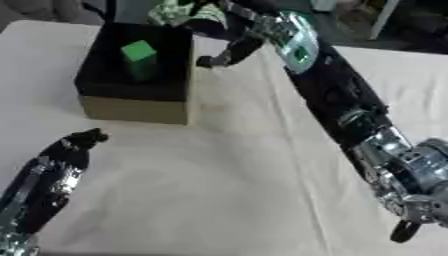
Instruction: Pick up objects on the table and place them in the box.
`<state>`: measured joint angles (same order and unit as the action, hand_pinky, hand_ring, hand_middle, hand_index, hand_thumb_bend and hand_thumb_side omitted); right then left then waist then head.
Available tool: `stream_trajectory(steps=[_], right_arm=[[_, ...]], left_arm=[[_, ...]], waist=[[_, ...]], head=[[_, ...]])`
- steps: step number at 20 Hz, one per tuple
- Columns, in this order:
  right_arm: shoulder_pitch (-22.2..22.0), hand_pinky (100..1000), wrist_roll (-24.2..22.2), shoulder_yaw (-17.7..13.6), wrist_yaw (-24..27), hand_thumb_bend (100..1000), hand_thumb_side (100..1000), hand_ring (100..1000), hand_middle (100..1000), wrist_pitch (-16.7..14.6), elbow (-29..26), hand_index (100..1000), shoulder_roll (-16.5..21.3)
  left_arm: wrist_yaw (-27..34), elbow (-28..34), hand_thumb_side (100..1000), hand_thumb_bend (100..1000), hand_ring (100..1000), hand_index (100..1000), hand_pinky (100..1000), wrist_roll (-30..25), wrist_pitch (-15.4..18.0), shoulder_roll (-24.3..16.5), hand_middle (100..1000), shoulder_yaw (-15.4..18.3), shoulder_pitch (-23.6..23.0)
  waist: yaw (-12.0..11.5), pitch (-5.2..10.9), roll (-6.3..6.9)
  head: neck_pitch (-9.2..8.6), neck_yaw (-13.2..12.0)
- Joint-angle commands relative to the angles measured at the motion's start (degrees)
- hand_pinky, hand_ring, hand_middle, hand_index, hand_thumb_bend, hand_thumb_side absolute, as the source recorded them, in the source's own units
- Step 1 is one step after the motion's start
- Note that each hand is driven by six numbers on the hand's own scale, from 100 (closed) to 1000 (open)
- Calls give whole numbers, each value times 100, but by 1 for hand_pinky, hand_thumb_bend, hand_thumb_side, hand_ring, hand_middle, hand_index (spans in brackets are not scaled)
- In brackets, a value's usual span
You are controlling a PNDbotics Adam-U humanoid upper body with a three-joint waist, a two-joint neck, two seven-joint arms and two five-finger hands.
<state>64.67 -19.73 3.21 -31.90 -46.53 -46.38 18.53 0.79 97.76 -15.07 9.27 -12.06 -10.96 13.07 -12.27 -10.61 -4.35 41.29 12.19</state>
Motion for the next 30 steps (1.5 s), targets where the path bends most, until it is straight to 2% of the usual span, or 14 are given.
stream_trajectory(steps=[1, 4, 9, 10, 14, 17, 23, 30], right_arm=[[-68, 859, -43, -17, 313, 426, 132, 769, 839, -104, -352, 923, 389], [-345, 850, 92, -40, 602, 337, 100, 752, 822, 81, -623, 920, 579], [-1026, 835, 461, -193, 1054, 210, 100, 730, 790, 501, -1167, 914, 924], [-1209, 829, 515, -220, 1242, 182, 100, 721, 781, 608, -1329, 912, 984], [-1984, 814, 200, -387, 2677, 124, 109, 699, 755, 1381, -2352, 904, 1305], [-2427, 806, 128, -633, 3190, 100, 138, 688, 741, 1825, -2933, 898, 1389], [-3319, 796, 269, -1125, 3801, 100, 284, 664, 714, 2371, -3799, 886, 1230], [-4222, 792, 464, -1581, 4227, 100, 452, 651, 698, 2873, -4386, 875, 782]], left_arm=[[7, 62, 660, 100, 968, 812, 1000, 99, 11, -56, 748, 115, 9], [-3, 68, 660, 100, 969, 813, 1000, 190, 11, -60, 748, 191, -36], [-36, 78, 663, 100, 969, 812, 1000, 405, -12, -63, 748, 338, -126], [-46, 80, 664, 100, 969, 812, 1000, 446, -22, -66, 747, 360, -144], [-117, 95, 666, 100, 970, 812, 1000, 666, -108, -71, 747, 439, -201], [-185, 103, 674, 100, 970, 814, 1000, 907, -237, -70, 747, 487, -231], [-254, 169, 686, 100, 967, 814, 1000, 1522, -539, -65, 743, 566, -290], [-214, 214, 683, 100, 952, 808, 1000, 1980, -621, -58, 725, 642, -373]], waist=[[78, 117, 74], [224, 134, 106], [465, 139, 154], [502, 136, 159], [624, 123, 190], [718, 113, 220], [832, 77, 261], [955, 14, 307]], head=[[28, -116], [34, -219], [48, -349], [50, -370], [70, -441], [74, -482], [49, -549], [38, -603]])
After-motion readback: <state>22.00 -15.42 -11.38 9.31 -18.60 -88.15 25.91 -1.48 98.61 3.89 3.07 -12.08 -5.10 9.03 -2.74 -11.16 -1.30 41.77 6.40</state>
